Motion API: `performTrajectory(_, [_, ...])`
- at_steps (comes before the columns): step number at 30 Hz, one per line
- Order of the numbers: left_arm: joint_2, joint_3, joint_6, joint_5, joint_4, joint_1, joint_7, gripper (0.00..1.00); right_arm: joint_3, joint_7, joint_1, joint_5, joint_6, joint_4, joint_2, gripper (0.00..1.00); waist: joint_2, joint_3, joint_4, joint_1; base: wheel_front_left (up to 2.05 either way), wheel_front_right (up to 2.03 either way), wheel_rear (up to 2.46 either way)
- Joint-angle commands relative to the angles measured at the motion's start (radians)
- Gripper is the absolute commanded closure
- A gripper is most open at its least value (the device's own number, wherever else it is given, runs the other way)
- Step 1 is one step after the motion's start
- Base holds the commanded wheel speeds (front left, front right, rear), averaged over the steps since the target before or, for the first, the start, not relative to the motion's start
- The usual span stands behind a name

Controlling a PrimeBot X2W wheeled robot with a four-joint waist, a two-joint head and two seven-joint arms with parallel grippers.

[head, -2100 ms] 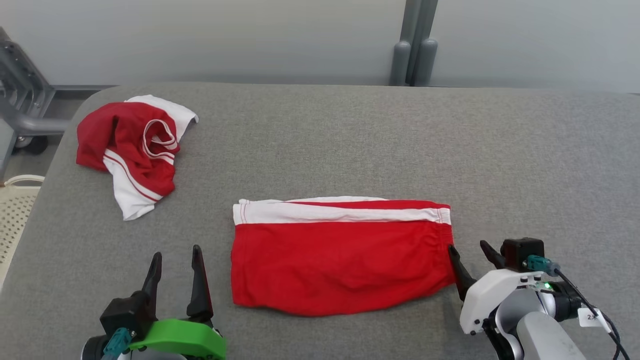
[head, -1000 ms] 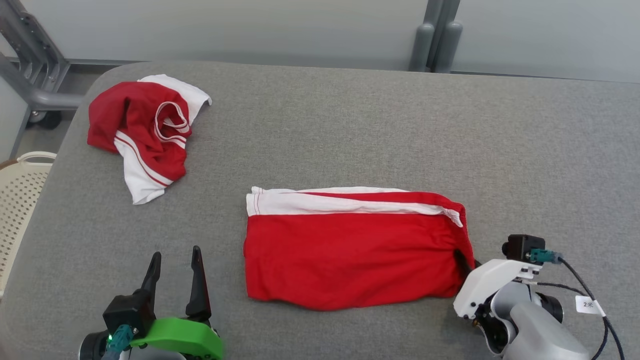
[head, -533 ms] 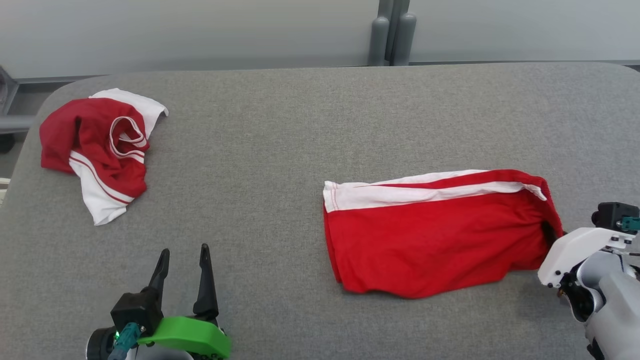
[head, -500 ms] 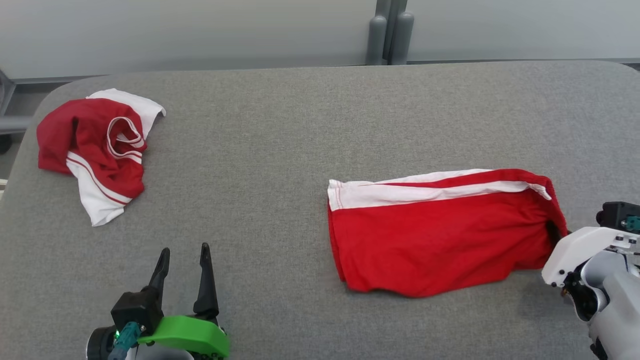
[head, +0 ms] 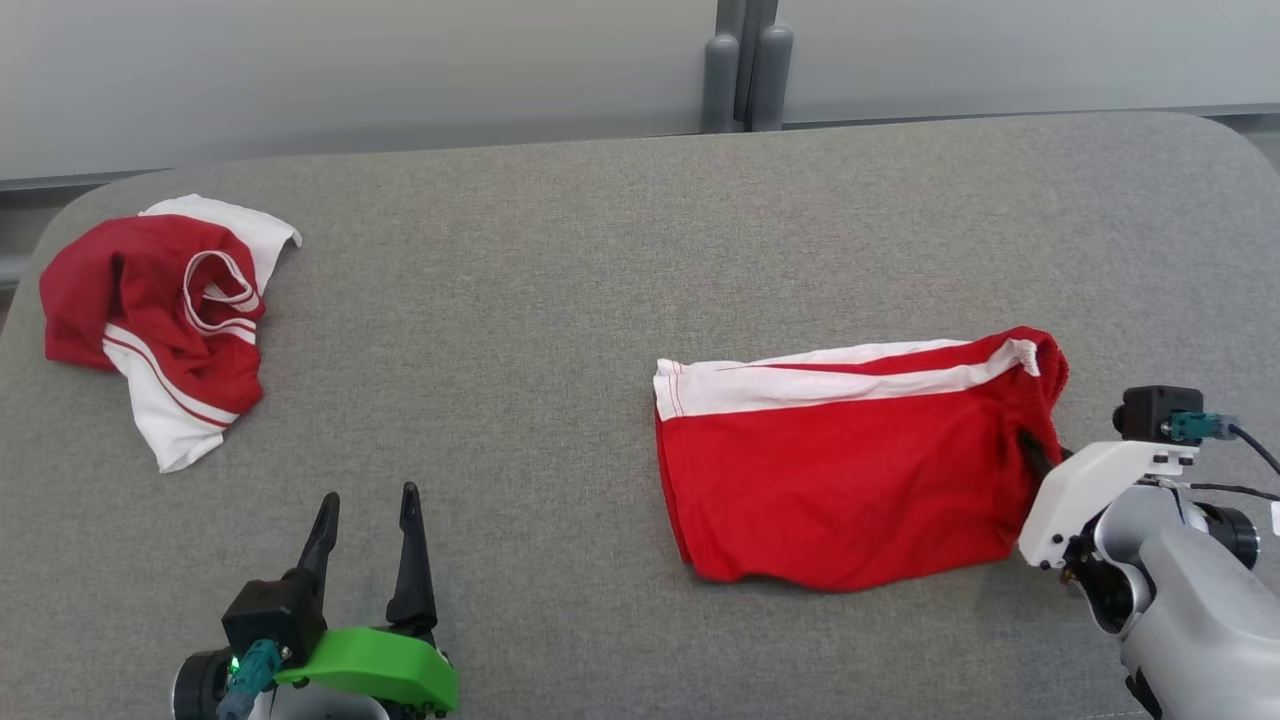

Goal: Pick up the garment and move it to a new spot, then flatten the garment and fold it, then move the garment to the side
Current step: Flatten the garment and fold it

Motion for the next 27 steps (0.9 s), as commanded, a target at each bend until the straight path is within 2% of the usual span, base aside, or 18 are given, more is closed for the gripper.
performTrajectory(1, [0.004,0.003,0.003,-0.003,0.002,-0.002,-0.002,0.00,0.012,0.009,0.014,0.008,-0.001,-0.019,0.006,1.00,0.0000,-0.005,-0.001,0.0000,0.00,0.00,0.00])
performTrajectory(7, [0.009,0.013,0.009,-0.008,-0.003,0.012,-0.002,0.00,0.072,0.052,0.050,0.022,-0.001,-0.169,0.001,1.00,0.0000,-0.024,0.000,0.0000,0.00,0.00,0.00])
performTrajectory(13, [0.000,0.010,0.005,-0.011,-0.004,0.018,-0.002,0.00,0.094,0.102,0.084,-0.024,-0.001,-0.309,0.020,1.00,0.0000,-0.039,0.017,0.0000,0.00,0.00,0.00])
performTrajectory(21, [-0.011,0.006,-0.001,-0.016,-0.008,0.017,-0.003,0.00,0.117,0.191,0.139,-0.104,0.000,-0.462,0.101,1.00,0.0000,-0.044,0.056,0.0000,0.00,0.00,0.00])
performTrajectory(27, [-0.020,0.003,-0.006,-0.013,-0.009,0.000,-0.003,0.00,0.123,0.245,0.160,-0.172,0.000,-0.479,0.158,1.00,0.0000,-0.031,0.092,0.0000,0.00,0.00,0.00])
